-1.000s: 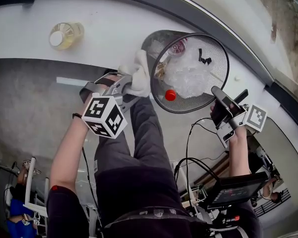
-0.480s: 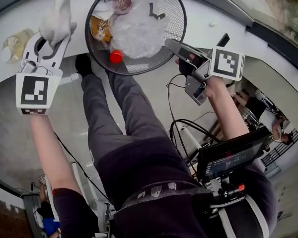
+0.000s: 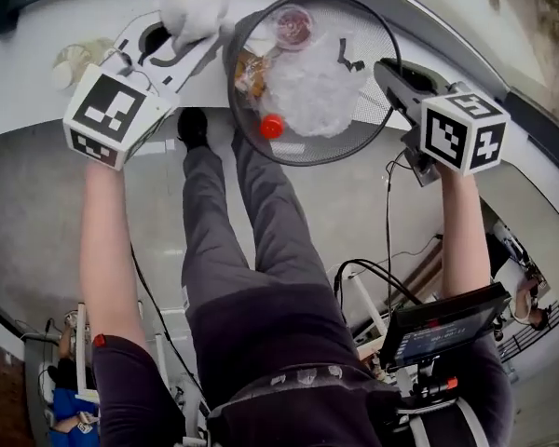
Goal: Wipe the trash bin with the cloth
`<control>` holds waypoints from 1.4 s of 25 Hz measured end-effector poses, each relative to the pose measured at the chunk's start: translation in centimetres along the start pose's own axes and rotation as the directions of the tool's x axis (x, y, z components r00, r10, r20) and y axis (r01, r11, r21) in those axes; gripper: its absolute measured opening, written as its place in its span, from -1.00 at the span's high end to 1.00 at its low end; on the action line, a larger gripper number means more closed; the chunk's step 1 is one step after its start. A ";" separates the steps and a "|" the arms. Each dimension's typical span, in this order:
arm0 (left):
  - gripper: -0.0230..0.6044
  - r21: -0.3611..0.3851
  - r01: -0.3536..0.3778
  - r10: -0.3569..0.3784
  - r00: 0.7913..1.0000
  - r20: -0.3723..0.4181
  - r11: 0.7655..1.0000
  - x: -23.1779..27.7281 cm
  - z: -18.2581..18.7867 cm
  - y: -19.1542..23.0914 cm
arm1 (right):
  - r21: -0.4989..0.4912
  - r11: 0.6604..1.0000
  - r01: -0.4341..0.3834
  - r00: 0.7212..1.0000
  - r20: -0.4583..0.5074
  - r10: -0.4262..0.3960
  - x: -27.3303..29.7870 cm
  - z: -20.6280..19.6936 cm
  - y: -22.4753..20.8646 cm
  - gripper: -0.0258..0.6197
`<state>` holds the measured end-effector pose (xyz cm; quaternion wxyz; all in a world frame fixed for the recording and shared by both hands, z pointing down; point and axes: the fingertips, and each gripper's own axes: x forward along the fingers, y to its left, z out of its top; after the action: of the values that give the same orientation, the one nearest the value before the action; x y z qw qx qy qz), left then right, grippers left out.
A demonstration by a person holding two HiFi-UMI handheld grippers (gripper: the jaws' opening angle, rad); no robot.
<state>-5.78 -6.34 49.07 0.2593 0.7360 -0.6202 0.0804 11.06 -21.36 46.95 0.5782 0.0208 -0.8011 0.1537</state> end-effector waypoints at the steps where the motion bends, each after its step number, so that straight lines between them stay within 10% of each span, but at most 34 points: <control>1: 0.63 -0.041 0.020 -0.020 1.000 0.011 0.999 -0.4 -0.6 -0.4 | 0.068 0.998 -0.013 1.000 0.018 0.012 -0.1 0.0 0.3 0.83; 8: 0.62 -0.222 0.169 -0.167 0.986 0.030 0.960 -3.9 -6.9 -7.2 | 0.482 0.875 -0.051 0.997 0.071 0.019 -1.1 -4.5 1.6 0.83; 18: 0.62 -0.159 0.393 -0.400 0.916 -0.014 0.906 -5.3 -8.5 -17.5 | 0.798 0.593 -0.103 0.995 0.082 0.063 -1.5 -9.9 4.4 0.77; 22: 0.62 -0.138 0.341 -0.349 0.937 -0.034 0.930 -5.1 -7.3 -14.8 | 0.740 0.664 -0.110 0.993 0.104 0.049 -2.2 -8.0 3.4 0.73; 28: 0.62 -0.110 0.080 -0.076 0.996 0.043 0.991 -6.1 -3.0 -3.9 | 0.565 0.811 -0.150 0.988 0.120 0.099 -3.1 -5.7 3.1 0.61; 35: 0.62 -0.117 0.108 -0.092 0.986 0.140 0.987 -3.5 2.2 0.2 | 0.297 0.946 -0.129 0.990 0.086 0.108 -1.9 -1.2 2.4 0.59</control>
<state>-7.21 -4.33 45.70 0.2660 0.7524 -0.6022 -0.0212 12.25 -19.04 44.98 0.5303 0.0657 -0.7872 0.3079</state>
